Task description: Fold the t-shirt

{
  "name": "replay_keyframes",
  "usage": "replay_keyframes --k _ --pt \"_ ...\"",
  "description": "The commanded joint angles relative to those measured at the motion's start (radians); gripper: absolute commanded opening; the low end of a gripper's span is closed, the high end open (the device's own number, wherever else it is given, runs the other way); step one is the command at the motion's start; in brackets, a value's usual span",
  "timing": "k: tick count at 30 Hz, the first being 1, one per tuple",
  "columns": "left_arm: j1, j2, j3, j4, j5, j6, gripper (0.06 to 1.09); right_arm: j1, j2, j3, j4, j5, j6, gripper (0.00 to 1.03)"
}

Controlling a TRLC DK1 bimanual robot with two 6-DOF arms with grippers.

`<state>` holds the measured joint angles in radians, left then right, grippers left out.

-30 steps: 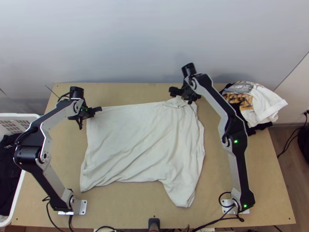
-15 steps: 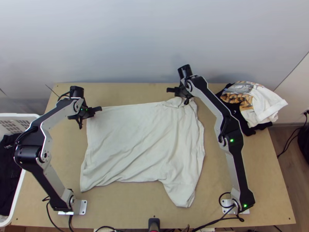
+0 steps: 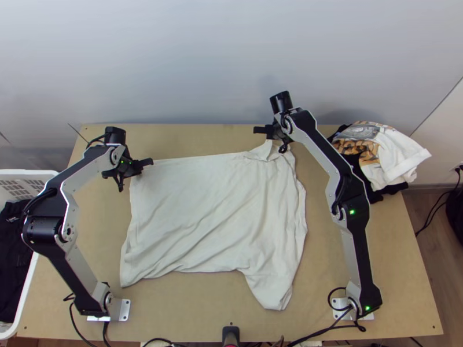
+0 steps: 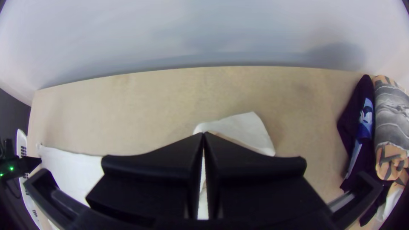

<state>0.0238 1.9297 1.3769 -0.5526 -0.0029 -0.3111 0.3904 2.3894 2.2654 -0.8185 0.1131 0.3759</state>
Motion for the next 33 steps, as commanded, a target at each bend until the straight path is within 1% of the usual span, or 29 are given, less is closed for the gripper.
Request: replay_keyframes --k 1,6,12,22,28,33 --pt "0.001 -0.003 0.016 -0.004 0.0 0.001 0.09 0.008 -0.012 0.017 -0.005 0.003 0.0 0.03" --pt "0.011 0.006 0.073 -0.004 0.0 -0.008 0.09 0.005 -0.012 0.034 0.012 0.014 0.001 0.03" --pt "0.018 0.026 0.182 -0.006 -0.003 -0.017 0.09 0.005 -0.035 0.043 0.056 0.082 0.001 0.03" --pt "0.018 0.087 0.378 0.01 -0.063 -0.023 0.09 -0.008 -0.07 0.082 0.154 0.129 0.008 0.03" --pt "0.018 0.121 0.402 0.074 -0.117 0.014 0.09 -0.03 -0.073 0.086 0.229 0.158 0.014 0.03" --pt "0.018 0.147 0.401 0.187 -0.178 0.04 0.09 -0.03 -0.067 0.085 0.245 0.161 0.014 0.03"
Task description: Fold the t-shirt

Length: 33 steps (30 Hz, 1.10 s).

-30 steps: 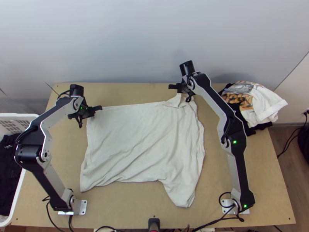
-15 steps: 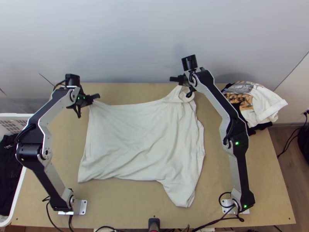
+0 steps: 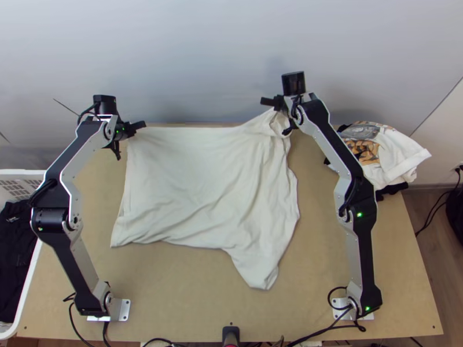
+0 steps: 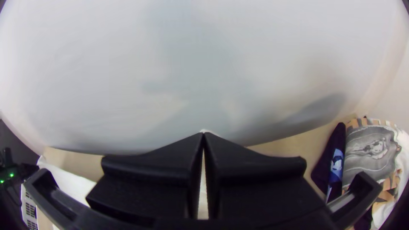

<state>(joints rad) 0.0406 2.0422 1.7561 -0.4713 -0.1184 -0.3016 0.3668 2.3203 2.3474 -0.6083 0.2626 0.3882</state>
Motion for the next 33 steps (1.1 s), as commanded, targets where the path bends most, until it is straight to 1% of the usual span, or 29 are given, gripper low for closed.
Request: replay_keyframes --k 1,5,8,14,19,28,33 --pt "0.001 0.038 0.022 0.123 -0.064 0.032 0.09 -0.005 0.004 0.0 0.033 0.012 0.001 0.03" --pt "-0.004 0.029 0.02 0.118 -0.061 0.033 0.09 0.004 -0.002 -0.011 -0.013 0.01 0.001 0.03" --pt "-0.002 0.016 0.009 0.105 -0.04 0.044 0.09 0.009 -0.015 -0.02 -0.102 0.006 0.005 0.03" --pt "0.005 -0.042 -0.021 0.002 0.023 0.084 0.09 0.012 -0.124 -0.125 -0.202 -0.074 0.028 0.03" --pt "0.004 -0.172 -0.172 -0.001 0.083 0.094 0.09 0.012 -0.197 -0.169 -0.311 -0.129 0.04 0.03" --pt "0.027 -0.359 -0.415 0.005 0.122 0.134 0.09 0.044 -0.432 -0.481 -0.32 -0.295 0.035 0.03" --pt "0.048 -0.432 -0.515 0.013 0.131 0.157 0.09 0.061 -0.532 -0.611 -0.32 -0.332 0.035 0.03"
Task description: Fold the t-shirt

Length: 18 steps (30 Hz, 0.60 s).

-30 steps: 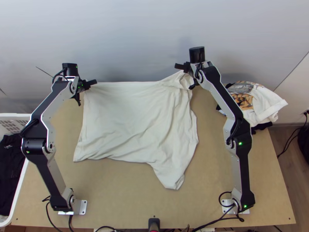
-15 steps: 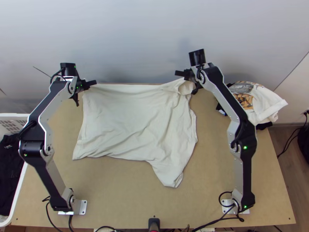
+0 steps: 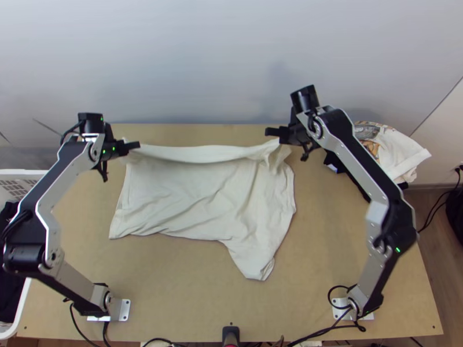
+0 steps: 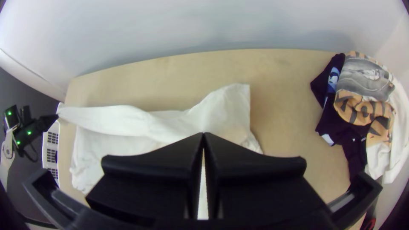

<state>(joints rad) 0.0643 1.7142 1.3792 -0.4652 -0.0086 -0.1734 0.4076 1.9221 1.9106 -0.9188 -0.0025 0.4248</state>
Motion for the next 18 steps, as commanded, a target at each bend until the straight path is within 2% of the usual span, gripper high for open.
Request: replay_keyframes --k 1,18 --pt "0.032 -0.116 -0.152 0.007 0.029 0.032 0.09 0.023 -0.149 -0.193 -0.009 -0.073 -0.001 0.03" --pt "0.042 -0.286 -0.387 0.007 0.064 0.083 0.09 0.076 -0.374 -0.502 -0.025 -0.165 -0.04 0.03"
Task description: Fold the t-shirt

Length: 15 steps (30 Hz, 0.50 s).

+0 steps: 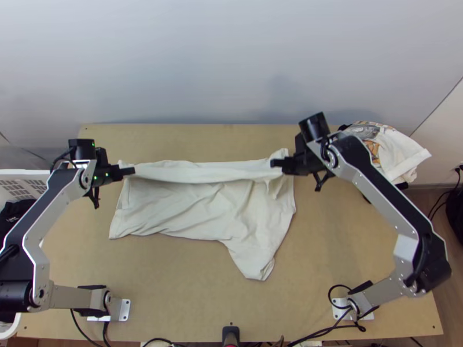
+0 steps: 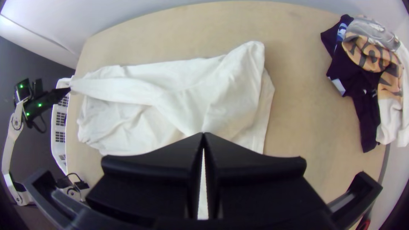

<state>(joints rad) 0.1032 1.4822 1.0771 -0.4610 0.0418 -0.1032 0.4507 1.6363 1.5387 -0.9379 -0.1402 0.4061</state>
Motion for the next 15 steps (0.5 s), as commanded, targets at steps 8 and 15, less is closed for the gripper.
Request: replay_keyframes --k 8,15 --pt "0.003 -0.094 -0.171 0.013 0.013 0.019 0.09 0.048 -0.138 -0.258 -0.004 -0.029 -0.026 0.03" --pt "0.006 -0.135 -0.236 0.039 0.012 0.03 0.09 0.065 -0.173 -0.335 -0.004 -0.027 -0.027 0.03"
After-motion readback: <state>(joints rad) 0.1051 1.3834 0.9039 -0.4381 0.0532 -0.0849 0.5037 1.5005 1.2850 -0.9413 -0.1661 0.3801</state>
